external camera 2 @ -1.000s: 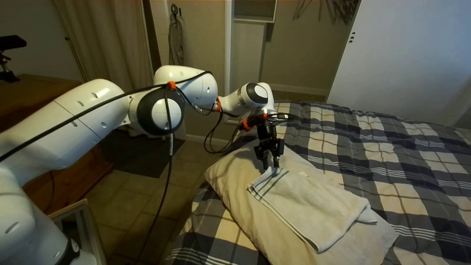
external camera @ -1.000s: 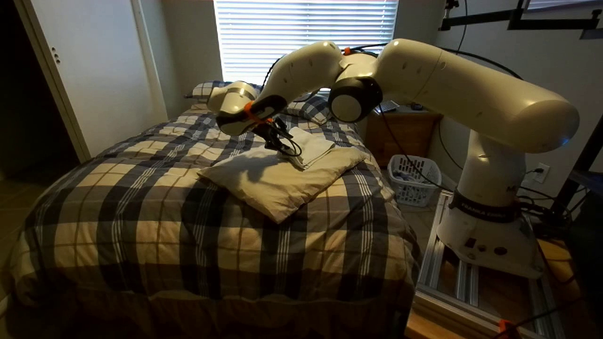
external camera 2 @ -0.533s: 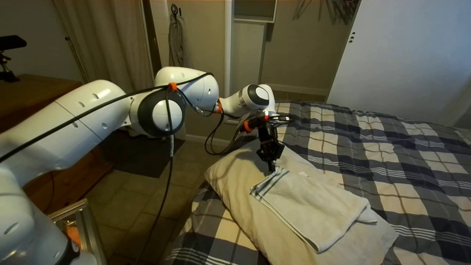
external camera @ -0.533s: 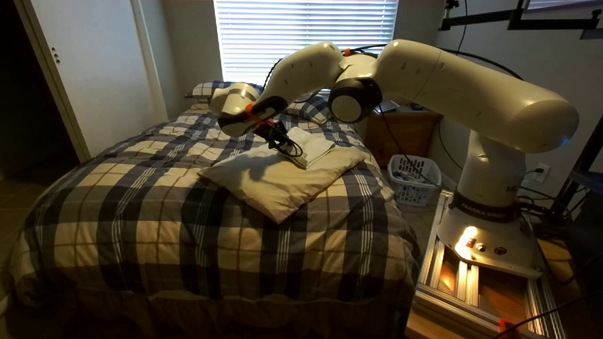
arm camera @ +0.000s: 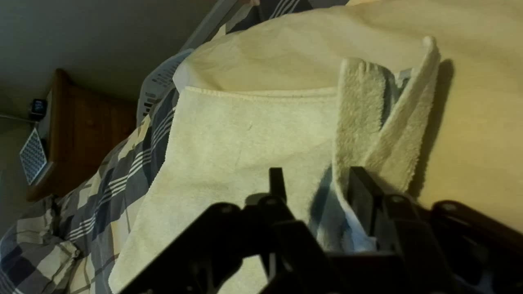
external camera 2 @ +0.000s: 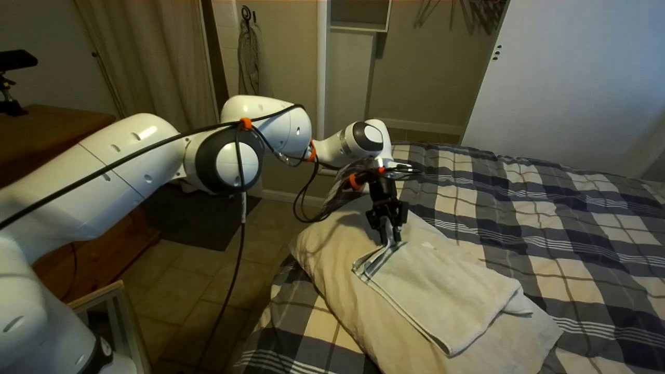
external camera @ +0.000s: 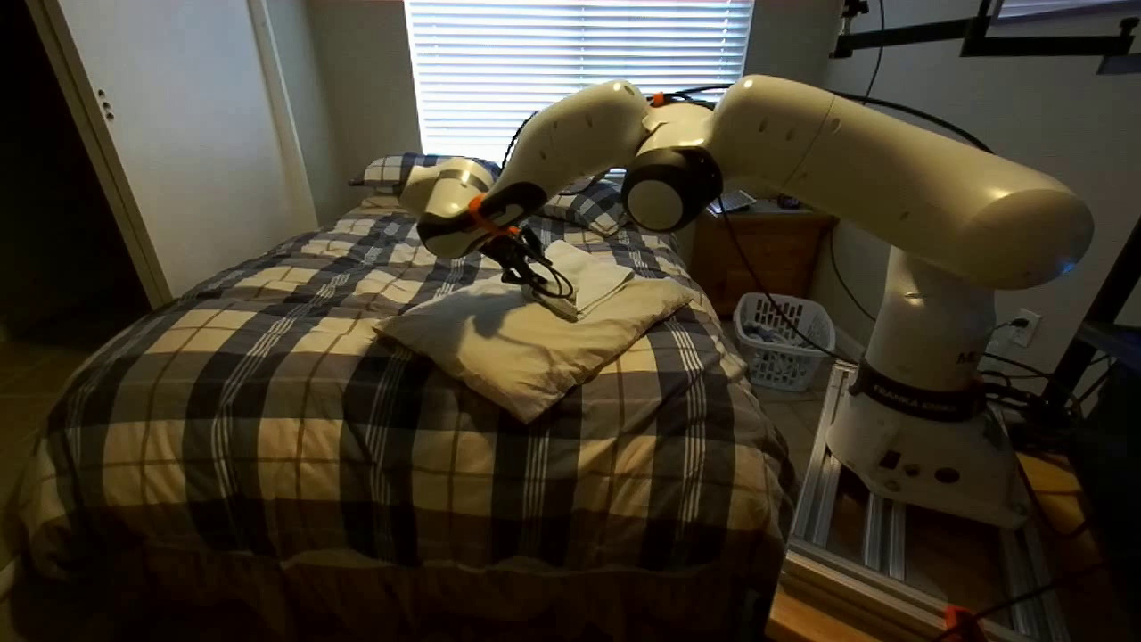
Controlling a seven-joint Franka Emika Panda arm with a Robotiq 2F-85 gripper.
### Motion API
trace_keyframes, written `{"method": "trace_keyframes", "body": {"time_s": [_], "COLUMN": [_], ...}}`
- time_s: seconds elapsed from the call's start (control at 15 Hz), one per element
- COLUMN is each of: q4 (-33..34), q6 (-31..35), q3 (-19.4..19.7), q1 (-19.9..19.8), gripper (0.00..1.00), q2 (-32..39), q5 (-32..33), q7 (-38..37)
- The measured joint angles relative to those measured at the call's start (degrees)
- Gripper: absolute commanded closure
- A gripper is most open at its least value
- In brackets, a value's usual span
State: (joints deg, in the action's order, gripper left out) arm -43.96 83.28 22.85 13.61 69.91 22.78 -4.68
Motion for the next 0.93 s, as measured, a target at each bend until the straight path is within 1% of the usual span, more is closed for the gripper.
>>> {"method": "trace_keyframes", "body": {"time_s": [0.13,0.27,0.33,0.4,0.47,0.53,0.67,0.73,0.93], "q4": [-0.4,-1.0,-1.2,-1.5,-1.8,-2.1,-2.7,-2.9,-3.2], "q6": [1.5,2.9,3.6,4.2,4.8,5.5,6.6,6.9,7.4], "q3": [0.0,0.0,0.0,0.0,0.0,0.0,-0.1,-0.1,-0.2], "q1": [0.0,0.0,-0.1,-0.1,0.0,0.0,0.0,0.0,0.0], "gripper": [0.18,0.21,0.25,0.3,0.49,0.49,0.63,0.72,0.92], "q2": [-0.1,-0.1,-0.2,-0.2,-0.2,-0.2,-0.2,-0.2,-0.4], "q5": [0.0,0.0,0.0,0.0,0.0,-0.1,-0.1,-0.1,-0.1], "q7": [0.0,0.0,0.0,0.0,0.0,0.0,-0.1,-0.1,-0.1]}}
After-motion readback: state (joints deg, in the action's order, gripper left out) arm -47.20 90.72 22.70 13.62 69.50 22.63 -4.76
